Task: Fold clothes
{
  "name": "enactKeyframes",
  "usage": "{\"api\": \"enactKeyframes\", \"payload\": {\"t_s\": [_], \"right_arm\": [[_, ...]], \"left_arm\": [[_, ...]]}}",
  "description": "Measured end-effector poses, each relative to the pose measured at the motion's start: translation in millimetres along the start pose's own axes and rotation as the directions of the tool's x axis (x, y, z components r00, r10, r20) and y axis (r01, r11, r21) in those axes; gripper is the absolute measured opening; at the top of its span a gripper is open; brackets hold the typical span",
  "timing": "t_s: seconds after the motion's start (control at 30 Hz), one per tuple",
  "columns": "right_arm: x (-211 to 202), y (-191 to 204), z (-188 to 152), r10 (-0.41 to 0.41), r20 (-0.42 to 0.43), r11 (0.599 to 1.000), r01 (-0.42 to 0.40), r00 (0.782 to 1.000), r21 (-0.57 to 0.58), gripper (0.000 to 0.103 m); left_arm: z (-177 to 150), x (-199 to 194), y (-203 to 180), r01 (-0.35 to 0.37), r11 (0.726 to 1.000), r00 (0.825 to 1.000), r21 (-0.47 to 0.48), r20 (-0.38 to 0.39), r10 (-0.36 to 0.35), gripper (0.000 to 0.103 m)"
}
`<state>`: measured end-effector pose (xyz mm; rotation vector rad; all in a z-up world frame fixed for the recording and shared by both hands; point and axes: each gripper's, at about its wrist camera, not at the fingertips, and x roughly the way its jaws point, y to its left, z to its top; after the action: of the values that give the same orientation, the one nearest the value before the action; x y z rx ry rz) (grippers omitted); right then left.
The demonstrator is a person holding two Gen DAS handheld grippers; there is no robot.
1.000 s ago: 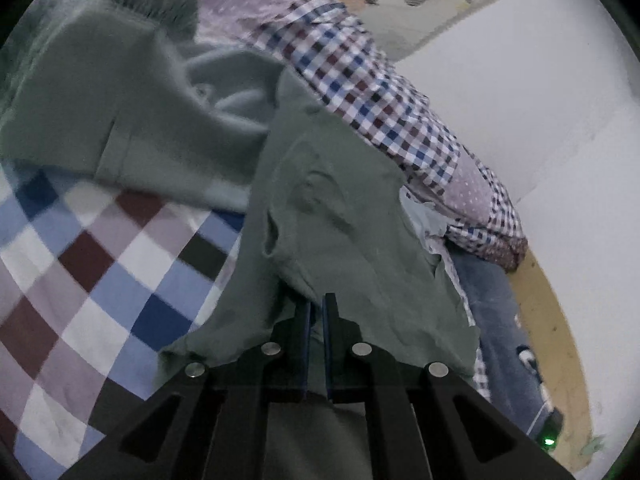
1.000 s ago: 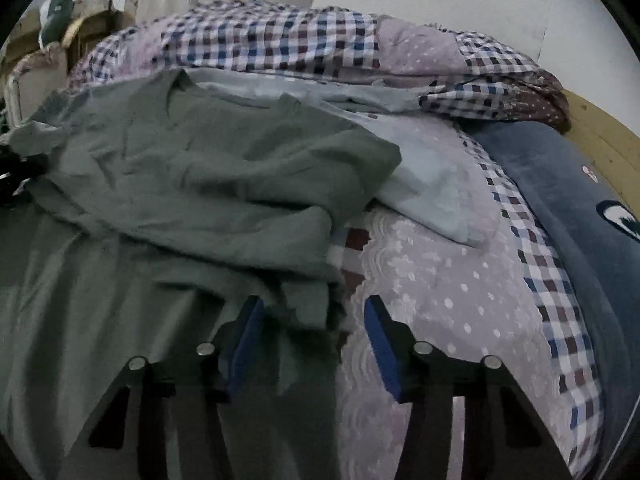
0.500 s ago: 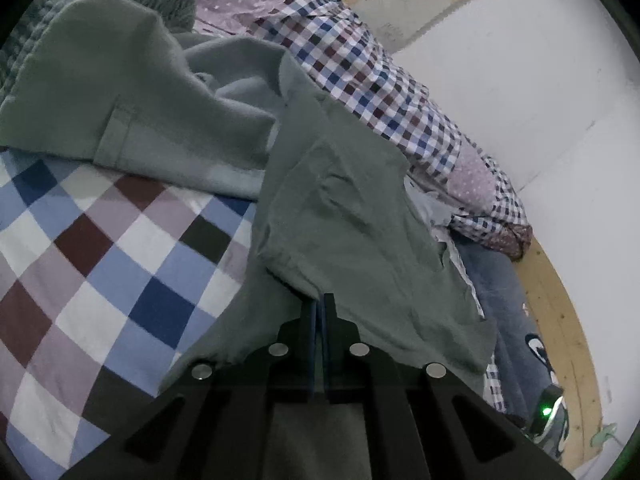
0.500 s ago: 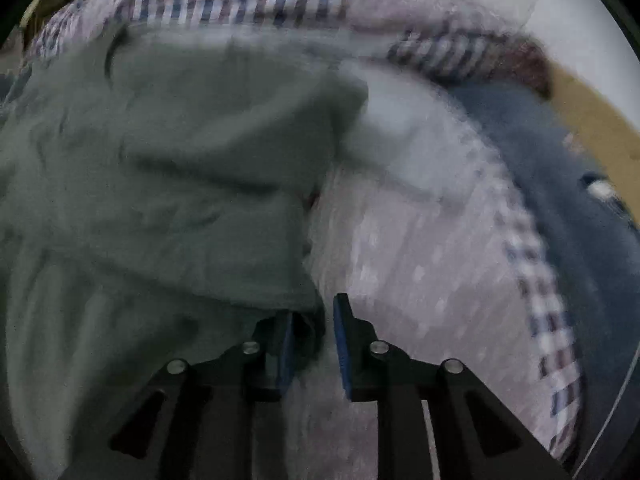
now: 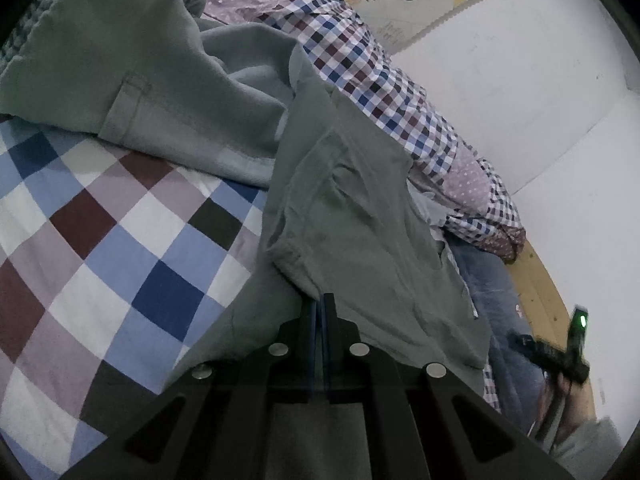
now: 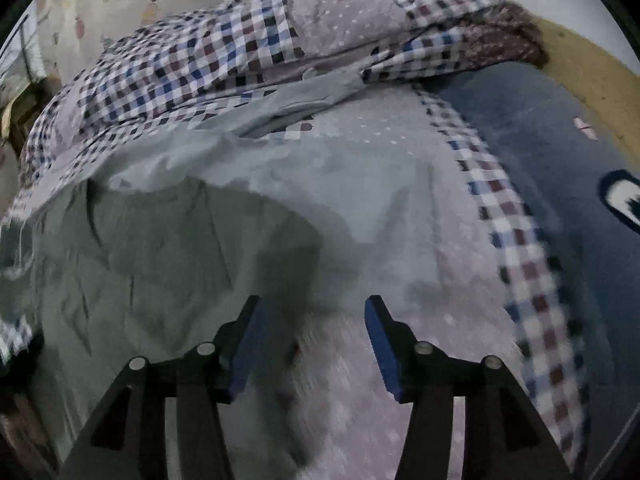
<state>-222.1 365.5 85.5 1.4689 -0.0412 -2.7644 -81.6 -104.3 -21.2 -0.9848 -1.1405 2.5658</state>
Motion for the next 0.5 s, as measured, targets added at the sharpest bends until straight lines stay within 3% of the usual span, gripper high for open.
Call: {"api": "enactKeyframes", "payload": {"t_s": [0.07, 0.2, 0.43, 0.47, 0.5], "right_arm": [[18.7, 3.8, 15.1, -0.018, -0.021, 1.0, 0.018, 1.0, 0.006, 0.056], [53.9, 22.7, 35.2, -0.074, -0.067, 0.992, 0.066, 0.995, -0.111, 0.056], [105.1, 35.5, 43.5, -0.087, -0.145, 0.975, 0.055, 0.986, -0.215, 0.053], [104.2, 35.4, 45.6, -0.067, -0.137, 0.976, 0.036, 0.988, -0.214, 0.039], [102.1, 36.0, 48.3, -0.055, -0.124, 0.977, 0.028, 0.991, -0.213, 0.018]], "left_arm": [[-1.3, 0.4, 0.8, -0.003, 1.0, 1.0, 0.004, 0.001, 0.003, 0.001], [-2.3, 1.0, 1.6, -0.002, 1.0, 1.0, 0.004, 0.006, 0.002, 0.001], [-3.5, 2.6, 3.2, 0.008, 1.0, 1.0, -0.005, 0.01, -0.008, 0.001], [-3.5, 2.7, 3.5, 0.008, 1.0, 1.0, -0.006, 0.01, -0.008, 0.001], [-3.5, 2.9, 3.6, 0.008, 1.0, 1.0, -0.006, 0.01, -0.008, 0.001]]}}
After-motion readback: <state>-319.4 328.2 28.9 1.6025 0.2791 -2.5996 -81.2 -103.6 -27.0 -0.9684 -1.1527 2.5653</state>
